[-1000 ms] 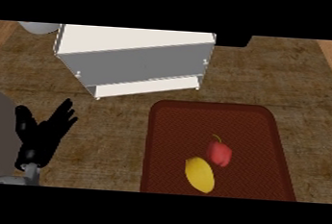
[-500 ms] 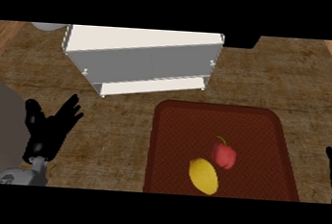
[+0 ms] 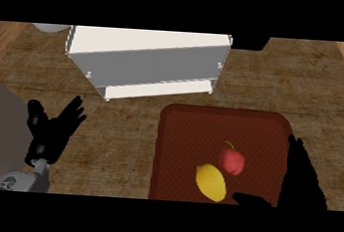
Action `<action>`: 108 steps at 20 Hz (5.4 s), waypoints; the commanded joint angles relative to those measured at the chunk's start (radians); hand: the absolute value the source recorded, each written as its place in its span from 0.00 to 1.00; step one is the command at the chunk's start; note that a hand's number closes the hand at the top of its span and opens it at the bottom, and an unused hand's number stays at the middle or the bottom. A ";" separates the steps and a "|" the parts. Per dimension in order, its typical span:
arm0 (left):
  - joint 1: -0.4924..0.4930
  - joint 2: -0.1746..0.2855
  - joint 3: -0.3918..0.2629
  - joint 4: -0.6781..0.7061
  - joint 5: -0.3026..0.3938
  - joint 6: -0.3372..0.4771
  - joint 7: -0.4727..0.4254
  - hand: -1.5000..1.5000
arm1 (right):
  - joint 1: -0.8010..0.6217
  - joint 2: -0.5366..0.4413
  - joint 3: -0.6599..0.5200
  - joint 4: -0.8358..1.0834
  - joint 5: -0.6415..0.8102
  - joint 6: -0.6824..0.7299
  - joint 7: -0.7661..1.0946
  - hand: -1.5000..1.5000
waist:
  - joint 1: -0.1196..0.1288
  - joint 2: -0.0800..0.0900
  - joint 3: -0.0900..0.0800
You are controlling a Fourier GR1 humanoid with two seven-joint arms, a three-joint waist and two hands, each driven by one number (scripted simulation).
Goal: Pick the bell pepper from the tray and place it in the tiered shelf
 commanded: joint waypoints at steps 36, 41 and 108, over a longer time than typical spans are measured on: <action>0.051 -0.033 0.056 0.038 -0.023 -0.057 -0.064 0.50 | -0.197 0.378 -0.174 0.505 0.316 0.088 0.077 0.00 | -0.030 -0.006 0.005; 0.028 -0.021 0.058 -0.010 -0.028 -0.046 0.016 0.50 | -0.232 0.378 -0.202 0.632 0.227 0.119 -0.028 1.00 | -0.023 -0.005 0.005; 0.069 -0.079 0.085 -0.017 -0.104 -0.080 -0.044 0.50 | -1.687 0.309 -0.420 1.196 -0.449 0.285 -0.469 1.00 | -0.005 0.000 0.003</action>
